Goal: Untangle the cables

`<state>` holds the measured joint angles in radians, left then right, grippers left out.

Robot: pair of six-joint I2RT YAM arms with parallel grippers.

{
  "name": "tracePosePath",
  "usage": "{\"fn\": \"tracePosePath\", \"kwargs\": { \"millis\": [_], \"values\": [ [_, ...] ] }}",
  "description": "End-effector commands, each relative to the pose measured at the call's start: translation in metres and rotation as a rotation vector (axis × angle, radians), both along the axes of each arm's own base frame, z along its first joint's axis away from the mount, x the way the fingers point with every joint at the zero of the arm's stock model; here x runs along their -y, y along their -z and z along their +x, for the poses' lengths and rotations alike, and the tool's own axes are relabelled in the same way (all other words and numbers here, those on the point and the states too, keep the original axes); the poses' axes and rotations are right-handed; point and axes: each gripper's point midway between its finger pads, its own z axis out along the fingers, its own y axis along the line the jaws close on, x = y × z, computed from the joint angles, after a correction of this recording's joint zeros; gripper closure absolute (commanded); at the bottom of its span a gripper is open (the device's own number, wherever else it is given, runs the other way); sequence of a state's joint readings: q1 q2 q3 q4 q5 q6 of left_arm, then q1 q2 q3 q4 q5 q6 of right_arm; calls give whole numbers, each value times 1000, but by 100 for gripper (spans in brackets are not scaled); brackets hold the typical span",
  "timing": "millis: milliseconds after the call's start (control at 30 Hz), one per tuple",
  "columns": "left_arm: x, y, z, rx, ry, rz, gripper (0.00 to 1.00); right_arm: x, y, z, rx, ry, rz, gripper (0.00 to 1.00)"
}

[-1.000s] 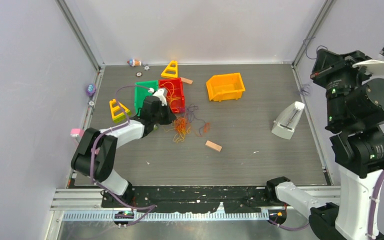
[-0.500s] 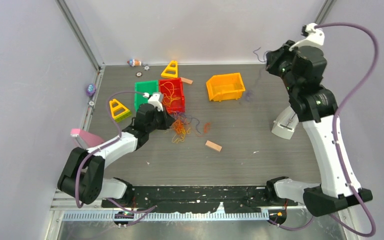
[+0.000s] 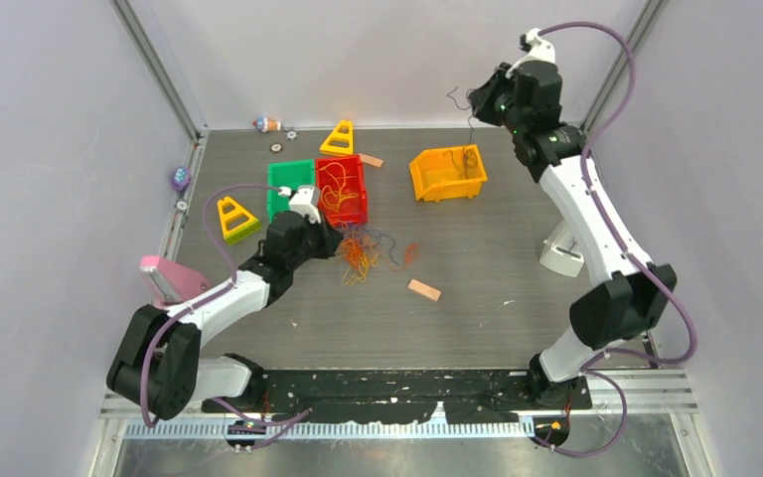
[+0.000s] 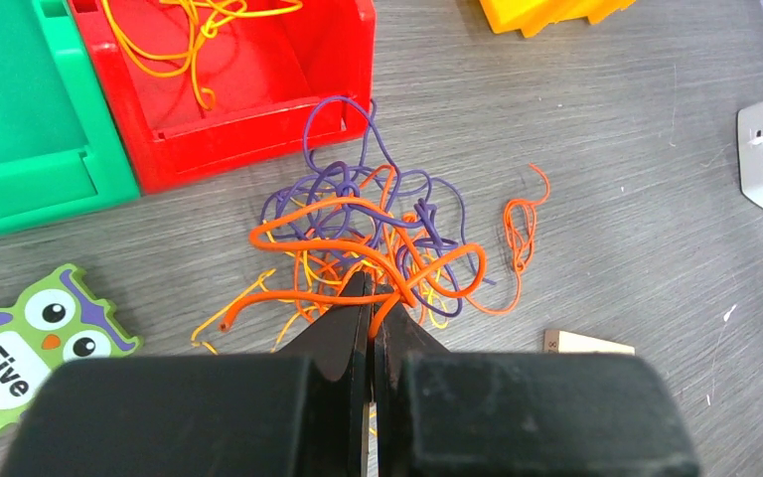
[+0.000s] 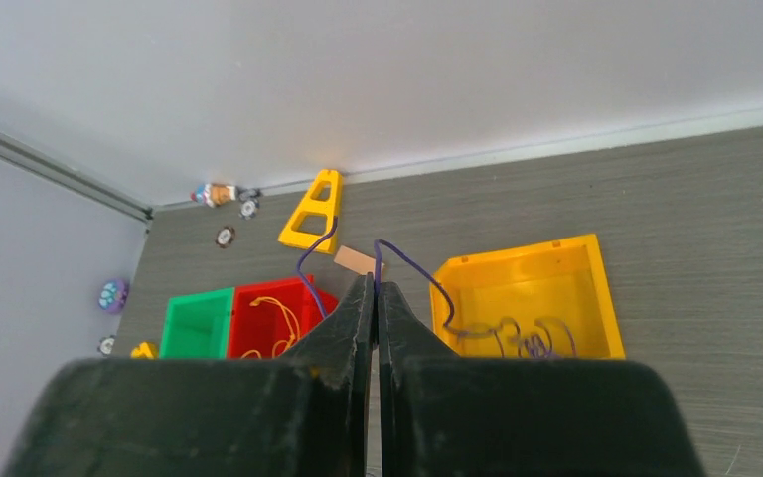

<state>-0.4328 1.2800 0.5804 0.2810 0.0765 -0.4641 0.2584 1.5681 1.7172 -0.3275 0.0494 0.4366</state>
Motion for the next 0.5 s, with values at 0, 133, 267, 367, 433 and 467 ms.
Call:
{"fn": "tracePosePath", "kwargs": {
  "millis": [0,133,267,367,433,467],
  "values": [
    [-3,-20,7,91,-23,0,100,-3,-3,21,37,-12,4,95],
    [-4,-21,6,97,-24,5,100,-7,31,27,-29,-41,30,95],
    [-4,-22,6,100,-20,2,100,-10,30,28,-21,-52,40,95],
    [-3,-23,6,104,-16,1,100,-9,21,29,0,-53,39,95],
    [-2,-24,5,106,-15,0,100,-9,13,31,9,-54,36,95],
    [-2,-24,6,107,-14,0,100,-9,6,33,15,-55,34,95]
  ]
}}
